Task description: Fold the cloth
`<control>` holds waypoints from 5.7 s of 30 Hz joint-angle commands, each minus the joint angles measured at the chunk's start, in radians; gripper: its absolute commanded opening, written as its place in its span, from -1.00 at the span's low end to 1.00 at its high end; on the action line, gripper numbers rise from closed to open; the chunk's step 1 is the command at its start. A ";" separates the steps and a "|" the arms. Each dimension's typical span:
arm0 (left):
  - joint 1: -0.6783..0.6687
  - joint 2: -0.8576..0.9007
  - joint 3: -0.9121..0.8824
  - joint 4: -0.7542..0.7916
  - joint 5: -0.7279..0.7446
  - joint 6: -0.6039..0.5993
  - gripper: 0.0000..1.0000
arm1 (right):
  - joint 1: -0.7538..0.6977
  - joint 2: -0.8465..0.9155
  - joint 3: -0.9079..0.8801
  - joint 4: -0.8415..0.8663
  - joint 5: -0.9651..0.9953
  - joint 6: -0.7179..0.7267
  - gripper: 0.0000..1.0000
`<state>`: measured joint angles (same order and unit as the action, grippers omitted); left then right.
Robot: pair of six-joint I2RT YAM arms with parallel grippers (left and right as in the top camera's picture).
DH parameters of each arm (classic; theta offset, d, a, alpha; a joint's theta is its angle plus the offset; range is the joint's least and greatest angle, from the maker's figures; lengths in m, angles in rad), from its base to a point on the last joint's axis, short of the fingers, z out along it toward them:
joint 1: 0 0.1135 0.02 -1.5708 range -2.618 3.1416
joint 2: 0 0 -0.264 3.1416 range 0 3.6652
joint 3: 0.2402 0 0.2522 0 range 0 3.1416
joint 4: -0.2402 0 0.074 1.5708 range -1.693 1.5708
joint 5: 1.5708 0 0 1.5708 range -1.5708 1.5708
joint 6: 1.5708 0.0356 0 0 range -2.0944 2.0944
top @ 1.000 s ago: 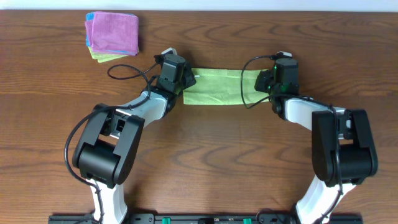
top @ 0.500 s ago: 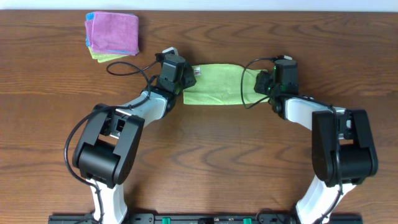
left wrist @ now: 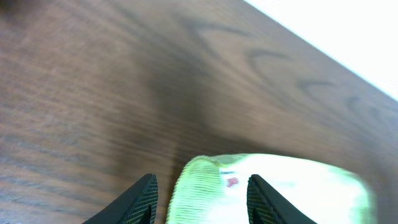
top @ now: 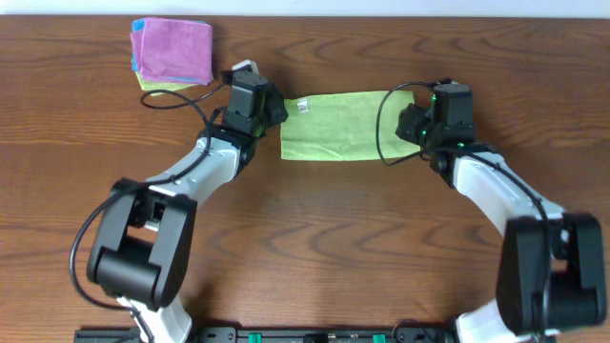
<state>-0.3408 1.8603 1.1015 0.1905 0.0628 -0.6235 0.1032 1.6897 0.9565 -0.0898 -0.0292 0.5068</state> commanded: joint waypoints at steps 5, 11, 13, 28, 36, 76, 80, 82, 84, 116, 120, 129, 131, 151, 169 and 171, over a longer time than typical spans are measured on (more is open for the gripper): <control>-0.034 0.008 0.001 -0.024 0.045 -0.007 -0.04 | -0.002 -0.063 0.013 -0.164 -0.047 0.220 0.79; -0.057 0.058 0.001 -0.017 0.027 -0.005 -0.33 | -0.054 -0.061 0.011 -0.216 -0.123 0.306 0.82; -0.070 0.087 0.005 -0.006 0.027 -0.005 -0.38 | -0.075 -0.060 0.011 -0.227 -0.137 0.308 0.84; -0.098 0.151 0.023 -0.067 -0.011 -0.004 -0.88 | -0.110 0.115 0.010 -0.162 -0.259 0.353 0.82; -0.098 0.151 0.023 -0.116 -0.010 -0.004 -0.88 | -0.106 0.160 0.010 -0.101 -0.269 0.379 0.68; -0.097 0.151 0.023 -0.161 0.009 0.026 -0.88 | 0.049 0.125 0.011 0.079 -0.230 0.067 -0.97; -0.097 0.151 0.023 -0.161 0.009 0.026 -0.88 | 0.083 0.083 0.012 0.089 -0.230 0.068 -0.97; -0.097 0.151 0.023 -0.161 0.010 0.026 -0.88 | 0.103 0.075 0.012 0.103 -0.230 0.068 -0.97; -0.097 0.151 0.023 -0.161 0.010 0.026 -0.88 | 0.119 0.075 0.012 0.118 -0.241 0.072 -0.98; -0.030 -0.092 0.029 -0.269 -0.030 0.130 -0.88 | 0.315 0.084 0.125 0.170 -0.196 0.084 -0.97; 0.003 -0.119 0.029 -0.300 -0.047 0.143 -0.88 | 0.327 0.103 0.131 0.187 -0.193 0.091 -0.97; 0.047 -0.146 0.029 -0.321 -0.048 0.156 -0.88 | 0.354 0.204 0.182 0.214 -0.192 0.121 -0.98; 0.052 -0.146 0.029 -0.323 -0.048 0.156 -0.88 | 0.368 0.230 0.205 0.214 -0.192 0.121 -0.97; 0.107 -0.168 0.029 -0.336 -0.048 0.157 -0.88 | 0.468 0.325 0.285 0.130 -0.192 0.120 -0.52; 0.107 -0.181 0.029 -0.336 -0.070 0.151 -0.46 | 0.459 0.313 0.285 0.049 -0.443 0.121 0.35; 0.107 -0.190 0.029 -0.337 -0.068 0.152 -0.07 | 0.436 0.295 0.286 0.044 -0.439 0.121 0.36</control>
<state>-0.2375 1.7031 1.1133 -0.1448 0.0109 -0.4847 0.5602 2.0037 1.2274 -0.0418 -0.4431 0.6243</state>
